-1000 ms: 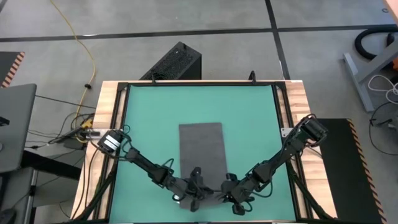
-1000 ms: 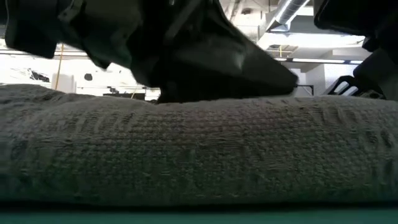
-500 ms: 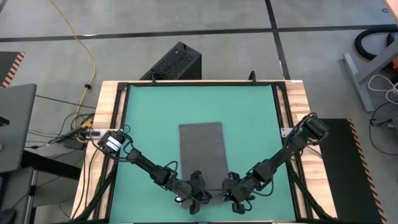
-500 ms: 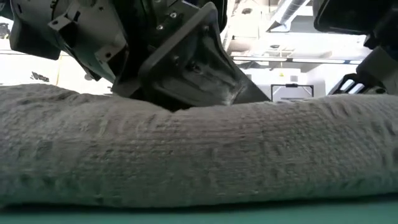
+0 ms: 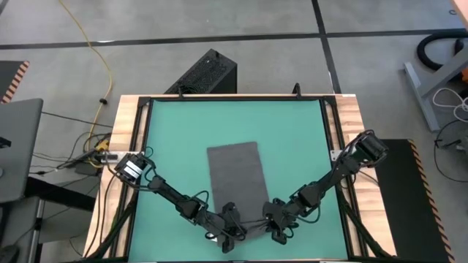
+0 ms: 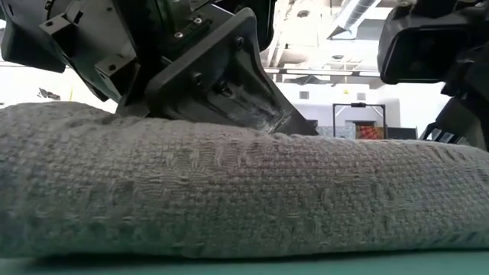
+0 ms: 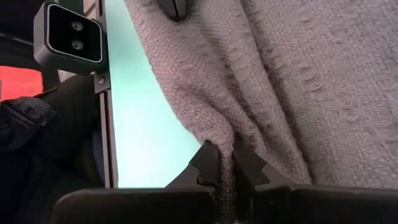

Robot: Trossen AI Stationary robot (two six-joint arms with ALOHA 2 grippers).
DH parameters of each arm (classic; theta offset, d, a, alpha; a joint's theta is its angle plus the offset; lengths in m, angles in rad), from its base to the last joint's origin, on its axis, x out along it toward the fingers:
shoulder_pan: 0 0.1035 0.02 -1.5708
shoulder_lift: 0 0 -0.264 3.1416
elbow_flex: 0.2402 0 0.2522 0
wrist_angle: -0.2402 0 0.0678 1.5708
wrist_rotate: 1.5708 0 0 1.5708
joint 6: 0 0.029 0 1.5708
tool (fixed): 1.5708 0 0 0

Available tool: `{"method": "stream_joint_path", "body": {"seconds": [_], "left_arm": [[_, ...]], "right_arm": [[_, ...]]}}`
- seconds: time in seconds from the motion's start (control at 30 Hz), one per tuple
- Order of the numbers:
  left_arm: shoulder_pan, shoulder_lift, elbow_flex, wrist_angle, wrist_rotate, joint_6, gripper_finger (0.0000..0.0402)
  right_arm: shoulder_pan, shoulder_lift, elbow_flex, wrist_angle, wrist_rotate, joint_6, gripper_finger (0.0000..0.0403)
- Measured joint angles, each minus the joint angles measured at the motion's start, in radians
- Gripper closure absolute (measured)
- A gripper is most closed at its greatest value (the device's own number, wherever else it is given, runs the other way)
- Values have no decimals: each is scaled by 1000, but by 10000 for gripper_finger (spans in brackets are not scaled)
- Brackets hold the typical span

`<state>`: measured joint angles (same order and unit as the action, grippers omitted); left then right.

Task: Roll towel
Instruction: Roll the gray towel

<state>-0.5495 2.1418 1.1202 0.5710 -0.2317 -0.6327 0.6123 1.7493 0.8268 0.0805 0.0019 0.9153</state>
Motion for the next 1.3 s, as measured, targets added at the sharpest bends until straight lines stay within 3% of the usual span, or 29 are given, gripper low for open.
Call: {"method": "stream_joint_path", "body": {"seconds": [0.33,0.67,0.97,1.3], "left_arm": [[0,-34,-1,-13,-11,83,401],[4,-203,-1,-274,-150,158,401],[41,-58,-1,-135,-25,117,401],[43,-47,-1,-156,31,47,401]], "right_arm": [[-89,2,0,-7,-141,-7,372],[-166,0,-3,30,-304,-14,371],[-162,-42,-3,23,-313,1,370],[-219,-42,-45,42,-320,1,369]]}}
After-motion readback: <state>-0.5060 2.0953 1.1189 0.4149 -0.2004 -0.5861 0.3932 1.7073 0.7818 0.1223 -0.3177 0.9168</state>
